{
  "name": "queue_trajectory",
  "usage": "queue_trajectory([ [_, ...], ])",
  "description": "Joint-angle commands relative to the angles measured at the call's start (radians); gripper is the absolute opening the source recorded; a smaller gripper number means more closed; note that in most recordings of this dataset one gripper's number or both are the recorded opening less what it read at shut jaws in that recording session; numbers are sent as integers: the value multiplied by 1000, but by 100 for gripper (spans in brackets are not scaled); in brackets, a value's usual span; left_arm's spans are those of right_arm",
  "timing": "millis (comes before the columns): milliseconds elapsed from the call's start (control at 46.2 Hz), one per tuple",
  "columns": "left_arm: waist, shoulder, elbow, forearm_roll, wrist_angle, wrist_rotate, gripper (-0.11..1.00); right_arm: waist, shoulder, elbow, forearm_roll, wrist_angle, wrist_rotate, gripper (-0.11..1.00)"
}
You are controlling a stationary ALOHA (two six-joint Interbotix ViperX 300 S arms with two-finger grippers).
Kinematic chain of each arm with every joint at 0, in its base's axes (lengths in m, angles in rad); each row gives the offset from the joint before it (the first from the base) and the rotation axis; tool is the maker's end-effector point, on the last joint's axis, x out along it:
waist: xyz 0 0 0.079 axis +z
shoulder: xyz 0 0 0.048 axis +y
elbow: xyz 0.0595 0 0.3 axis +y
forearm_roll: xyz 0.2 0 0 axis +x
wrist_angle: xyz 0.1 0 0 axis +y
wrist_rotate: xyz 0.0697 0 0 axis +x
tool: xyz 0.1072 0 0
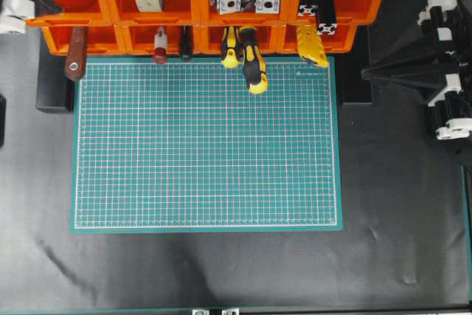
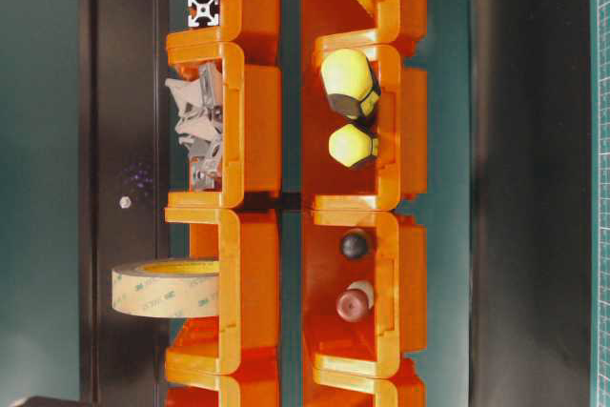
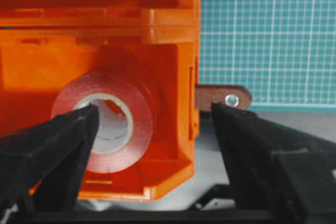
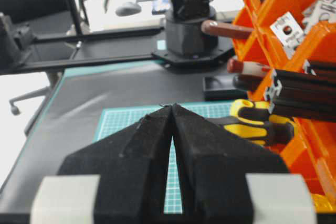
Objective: Pick vinyl tape from container rack with left arm.
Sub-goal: 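Move the left gripper up to the red tape roll in the top-left bin, then close the left gripper on the red tape roll's rim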
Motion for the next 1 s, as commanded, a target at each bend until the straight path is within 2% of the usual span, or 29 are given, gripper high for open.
queue_trajectory([
  [0, 14, -3, 6, 3, -8, 0, 81, 9, 2, -37, 3, -11, 0, -1],
  [455, 35, -9, 78, 3, -34, 2, 81, 18, 3, -37, 3, -8, -3, -1],
  [758, 44, -5, 87, 3, -52, 2, 80, 18, 8, -35, 3, -12, -2, -1],
  [974, 44, -5, 86, 3, -51, 2, 74, 18, 9, -35, 3, -14, 0, -1],
])
